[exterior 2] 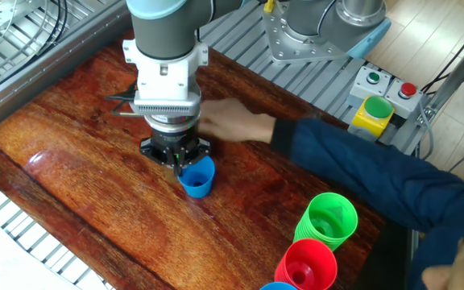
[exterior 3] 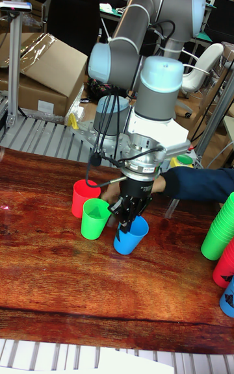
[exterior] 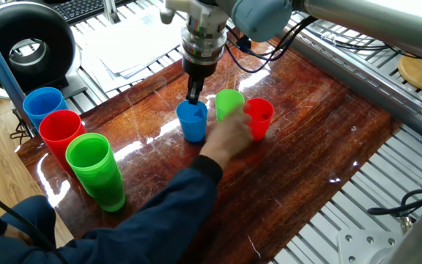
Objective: Stack the cups
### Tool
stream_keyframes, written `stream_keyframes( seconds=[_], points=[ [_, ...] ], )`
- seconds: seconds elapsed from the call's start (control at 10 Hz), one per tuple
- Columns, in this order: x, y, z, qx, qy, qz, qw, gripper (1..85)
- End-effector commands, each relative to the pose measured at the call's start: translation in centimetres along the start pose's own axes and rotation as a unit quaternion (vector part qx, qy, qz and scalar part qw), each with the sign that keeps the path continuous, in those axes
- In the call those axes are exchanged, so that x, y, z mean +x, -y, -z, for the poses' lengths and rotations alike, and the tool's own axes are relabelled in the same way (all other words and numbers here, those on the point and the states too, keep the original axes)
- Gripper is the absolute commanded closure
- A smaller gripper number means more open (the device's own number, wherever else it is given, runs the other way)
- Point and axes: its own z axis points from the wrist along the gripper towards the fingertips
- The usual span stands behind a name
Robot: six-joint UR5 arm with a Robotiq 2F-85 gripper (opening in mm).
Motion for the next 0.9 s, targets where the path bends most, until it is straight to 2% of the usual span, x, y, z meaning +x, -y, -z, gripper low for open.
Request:
stream_keyframes(
  seconds=[0.0, 0.1, 0.3, 0.4, 0.6, 0.8],
  points=[
    [-0.1, -0.5, 3.0, -0.035, -0.002, -0.013, 0.9993, 84.3],
    [-0.4, -0.4, 4.6, -0.028, -0.009, -0.013, 0.9995, 84.3],
    [-1.5, -1.4, 8.3, -0.039, -0.021, -0.018, 0.9989, 84.3],
    [-1.8, -1.5, 10.2, -0.037, -0.028, -0.016, 0.9988, 84.3],
    [-1.7, -1.6, 11.8, -0.035, -0.031, -0.012, 0.9988, 84.3],
    [-0.6, -1.8, 12.7, -0.041, -0.042, -0.007, 0.9982, 84.3]
  ],
)
